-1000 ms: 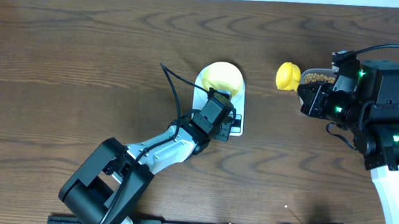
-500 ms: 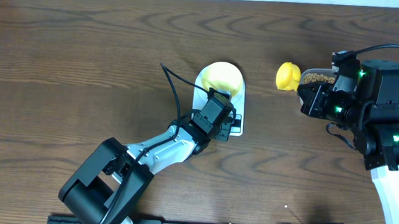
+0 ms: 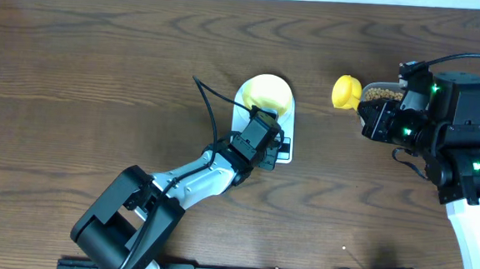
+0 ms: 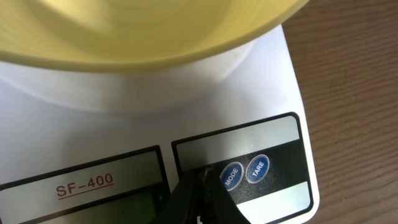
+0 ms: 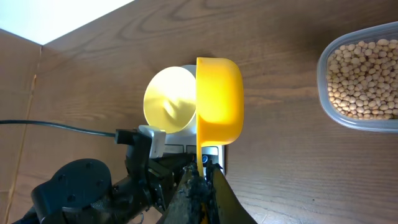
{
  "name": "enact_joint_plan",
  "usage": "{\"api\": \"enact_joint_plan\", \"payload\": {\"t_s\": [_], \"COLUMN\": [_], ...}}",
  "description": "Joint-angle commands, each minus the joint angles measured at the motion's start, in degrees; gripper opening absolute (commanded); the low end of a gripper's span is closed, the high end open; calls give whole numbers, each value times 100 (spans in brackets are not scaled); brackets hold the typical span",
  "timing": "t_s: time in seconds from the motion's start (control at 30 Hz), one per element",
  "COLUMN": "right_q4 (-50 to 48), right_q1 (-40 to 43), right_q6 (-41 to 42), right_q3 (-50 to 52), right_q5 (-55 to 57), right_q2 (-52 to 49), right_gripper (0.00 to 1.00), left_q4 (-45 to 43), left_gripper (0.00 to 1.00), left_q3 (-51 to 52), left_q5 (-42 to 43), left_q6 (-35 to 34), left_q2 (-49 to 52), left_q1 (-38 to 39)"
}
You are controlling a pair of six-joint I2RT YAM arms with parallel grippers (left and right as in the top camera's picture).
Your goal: Scoop item into bowl and weigh 50g on scale
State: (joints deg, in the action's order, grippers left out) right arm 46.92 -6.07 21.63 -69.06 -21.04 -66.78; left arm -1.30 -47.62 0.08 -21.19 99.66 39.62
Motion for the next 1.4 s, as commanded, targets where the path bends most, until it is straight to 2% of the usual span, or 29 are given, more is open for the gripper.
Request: {"api": "enact_joint_plan", "payload": {"t_s": [0.0, 0.4, 0.9, 1.37], "right_q4": [7, 33, 35, 52], "right_q1": [39, 39, 39, 39], "right_q6": [-92, -94, -94, -94], "right_q3": [-138, -138, -138, -138], "right_q5": [-33, -33, -33, -33], "right_q2": [50, 50, 50, 50], "right_gripper": [1, 1, 1, 1], "left_q4": [297, 409, 555, 205], "left_gripper": [7, 7, 7, 7], "left_q3": [240, 238, 238, 240], "left_q5": [-81, -76, 92, 243], "left_q6": [-50, -55, -52, -48], "left_q2": [439, 503, -820, -358], "left_q1": [-15, -15, -15, -4]}}
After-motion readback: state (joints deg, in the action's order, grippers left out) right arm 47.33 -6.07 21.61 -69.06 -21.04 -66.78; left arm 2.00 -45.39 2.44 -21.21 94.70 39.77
